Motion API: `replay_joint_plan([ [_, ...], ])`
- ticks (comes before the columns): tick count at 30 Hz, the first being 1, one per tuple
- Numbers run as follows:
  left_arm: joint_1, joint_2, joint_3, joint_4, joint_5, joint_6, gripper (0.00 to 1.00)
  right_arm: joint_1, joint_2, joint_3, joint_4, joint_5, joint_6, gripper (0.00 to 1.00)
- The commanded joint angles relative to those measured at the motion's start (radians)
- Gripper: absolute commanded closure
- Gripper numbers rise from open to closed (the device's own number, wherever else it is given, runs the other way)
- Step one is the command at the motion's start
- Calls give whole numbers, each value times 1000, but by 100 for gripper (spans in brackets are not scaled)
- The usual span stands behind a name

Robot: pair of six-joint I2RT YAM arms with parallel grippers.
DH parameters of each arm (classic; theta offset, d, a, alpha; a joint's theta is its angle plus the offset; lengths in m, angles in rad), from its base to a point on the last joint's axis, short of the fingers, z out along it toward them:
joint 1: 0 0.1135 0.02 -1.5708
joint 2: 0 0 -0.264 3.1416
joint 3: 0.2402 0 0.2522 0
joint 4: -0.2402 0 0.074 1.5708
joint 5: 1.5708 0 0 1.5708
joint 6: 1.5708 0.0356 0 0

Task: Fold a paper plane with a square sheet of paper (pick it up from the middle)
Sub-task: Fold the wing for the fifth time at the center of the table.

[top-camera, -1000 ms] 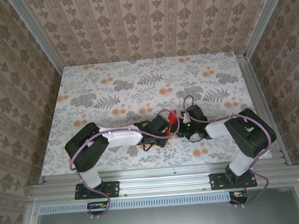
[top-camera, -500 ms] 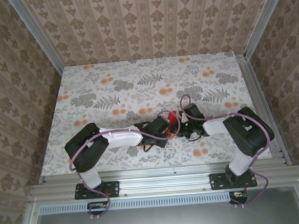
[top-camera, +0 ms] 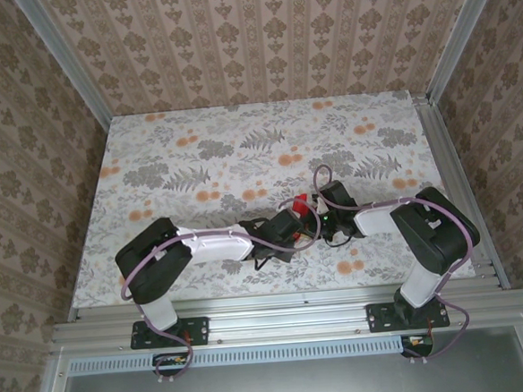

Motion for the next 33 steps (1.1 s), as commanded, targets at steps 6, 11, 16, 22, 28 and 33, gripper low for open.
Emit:
replay_joint_plan([
  [6,-66,-5,-27,-222,29,-32,82,-9,49,-43,-118,179,-4,100],
  [11,-96,-13,-15,-255,2,-52,82,-9,49,-43,-117,184,0,100],
  [16,-121,-4,-4,-276,-25,-77,82,-9,48,-46,-112,187,2,100],
  [22,-159,13,9,-329,-64,-104,82,-9,47,-50,-110,191,0,100],
  [28,-187,9,11,-381,-83,-138,82,-9,49,-56,-97,189,2,100],
  [33,-172,-109,-31,-343,-61,-154,82,-7,53,-64,-79,170,0,100],
])
